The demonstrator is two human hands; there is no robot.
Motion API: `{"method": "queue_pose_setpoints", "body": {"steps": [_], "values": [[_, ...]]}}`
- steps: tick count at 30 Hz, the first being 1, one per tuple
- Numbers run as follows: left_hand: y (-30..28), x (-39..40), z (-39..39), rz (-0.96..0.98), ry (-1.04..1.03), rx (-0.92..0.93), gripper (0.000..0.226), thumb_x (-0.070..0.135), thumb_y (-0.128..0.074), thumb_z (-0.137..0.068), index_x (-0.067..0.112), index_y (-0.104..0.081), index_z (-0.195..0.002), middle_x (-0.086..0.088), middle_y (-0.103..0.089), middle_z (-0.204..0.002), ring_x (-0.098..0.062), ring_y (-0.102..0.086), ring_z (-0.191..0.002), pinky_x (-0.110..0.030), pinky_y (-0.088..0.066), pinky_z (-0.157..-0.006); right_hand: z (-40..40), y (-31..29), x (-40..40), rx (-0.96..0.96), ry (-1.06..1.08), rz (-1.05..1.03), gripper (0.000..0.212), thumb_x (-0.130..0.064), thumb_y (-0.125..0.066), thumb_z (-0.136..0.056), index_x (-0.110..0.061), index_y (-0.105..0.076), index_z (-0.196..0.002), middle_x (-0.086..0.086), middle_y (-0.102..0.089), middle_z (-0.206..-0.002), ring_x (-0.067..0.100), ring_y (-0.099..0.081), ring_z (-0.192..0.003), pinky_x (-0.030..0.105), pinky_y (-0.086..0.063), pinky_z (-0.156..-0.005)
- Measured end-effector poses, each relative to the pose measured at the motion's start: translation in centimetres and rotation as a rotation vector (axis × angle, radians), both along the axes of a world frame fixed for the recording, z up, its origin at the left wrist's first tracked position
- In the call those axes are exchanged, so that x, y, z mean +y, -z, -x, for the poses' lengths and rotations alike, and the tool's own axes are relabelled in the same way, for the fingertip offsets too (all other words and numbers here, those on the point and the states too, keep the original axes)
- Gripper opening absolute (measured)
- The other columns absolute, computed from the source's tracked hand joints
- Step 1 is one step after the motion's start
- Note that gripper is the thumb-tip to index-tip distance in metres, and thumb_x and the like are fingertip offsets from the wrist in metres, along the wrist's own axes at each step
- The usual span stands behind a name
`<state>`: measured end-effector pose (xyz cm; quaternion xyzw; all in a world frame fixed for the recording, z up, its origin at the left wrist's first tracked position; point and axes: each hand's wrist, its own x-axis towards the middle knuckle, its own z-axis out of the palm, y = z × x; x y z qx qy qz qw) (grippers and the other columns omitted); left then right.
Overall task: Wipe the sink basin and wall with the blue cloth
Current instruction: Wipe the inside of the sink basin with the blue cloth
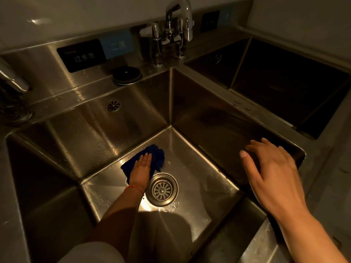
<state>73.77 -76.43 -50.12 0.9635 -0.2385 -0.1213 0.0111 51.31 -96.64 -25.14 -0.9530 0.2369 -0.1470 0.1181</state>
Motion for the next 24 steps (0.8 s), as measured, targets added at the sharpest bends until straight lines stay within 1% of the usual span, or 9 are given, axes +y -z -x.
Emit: {"method": "queue_pose_setpoints", "body": {"steps": [2,4,7,12,16,19,24], "values": [[-0.2,0.2,-0.2,-0.021,0.029,0.021,0.07,-0.004,-0.035,-0.097,0.012,0.005,-0.152,-0.007,0.003,-0.161,-0.022,-0.001,-0.149,-0.033,-0.006,-0.122,0.1,-0.2,0.1,-0.005,-0.011,0.033,0.045,-0.042,-0.035,-0.095,-0.011,-0.059,-0.116,0.009,-0.059,-0.126,0.02,-0.039,-0.13,0.039,-0.017,-0.11],[-0.3,0.4,-0.4,-0.044,0.052,0.039,0.072,-0.005,-0.037,-0.096,0.011,0.005,-0.152,-0.007,0.004,-0.161,-0.023,0.0,-0.149,-0.034,-0.006,-0.123,0.3,-0.3,0.3,-0.021,-0.007,0.057,0.046,-0.04,-0.035,-0.091,-0.01,-0.059,-0.116,0.01,-0.058,-0.126,0.021,-0.039,-0.13,0.038,-0.015,-0.11],[-0.1,0.8,-0.5,-0.06,0.073,0.047,0.072,-0.005,-0.037,-0.096,0.01,0.005,-0.152,-0.007,0.004,-0.161,-0.023,0.0,-0.149,-0.034,-0.007,-0.123,0.6,-0.7,0.7,-0.036,0.02,0.068,0.046,-0.039,-0.035,-0.09,-0.01,-0.059,-0.117,0.011,-0.057,-0.127,0.021,-0.038,-0.131,0.039,-0.016,-0.11],[0.0,1.4,-0.3,-0.101,0.072,0.062,0.071,-0.003,-0.037,-0.096,0.01,0.005,-0.152,-0.008,0.003,-0.161,-0.023,-0.001,-0.149,-0.033,-0.008,-0.121,1.3,-1.0,1.6,-0.046,0.08,0.003,0.049,-0.041,-0.032,-0.09,-0.01,-0.058,-0.118,0.01,-0.055,-0.13,0.021,-0.035,-0.132,0.043,-0.018,-0.111],[0.0,1.8,-0.3,-0.134,0.06,0.082,0.073,0.002,-0.042,-0.097,0.011,0.005,-0.152,-0.008,0.003,-0.161,-0.023,-0.002,-0.149,-0.033,-0.01,-0.12,1.3,-0.8,3.3,-0.011,0.084,-0.022,0.05,-0.041,-0.032,-0.09,-0.01,-0.058,-0.118,0.01,-0.054,-0.131,0.02,-0.035,-0.133,0.042,-0.016,-0.112],[-0.1,2.1,-0.1,-0.179,0.066,0.092,0.072,0.004,-0.041,-0.098,0.01,0.007,-0.152,-0.009,0.004,-0.161,-0.024,-0.003,-0.149,-0.033,-0.011,-0.12,1.5,-0.8,3.8,0.009,0.091,-0.031,0.05,-0.041,-0.032,-0.089,-0.01,-0.058,-0.119,0.01,-0.054,-0.132,0.021,-0.034,-0.133,0.041,-0.014,-0.112],[-0.4,2.9,0.4,-0.224,0.103,0.085,0.08,0.01,-0.05,-0.096,0.009,0.008,-0.151,-0.01,0.003,-0.161,-0.023,-0.004,-0.149,-0.032,-0.014,-0.121,1.9,-0.9,4.6,0.011,0.12,-0.041,0.051,-0.042,-0.031,-0.09,-0.01,-0.058,-0.119,0.011,-0.054,-0.131,0.022,-0.035,-0.133,0.042,-0.014,-0.113]]}}
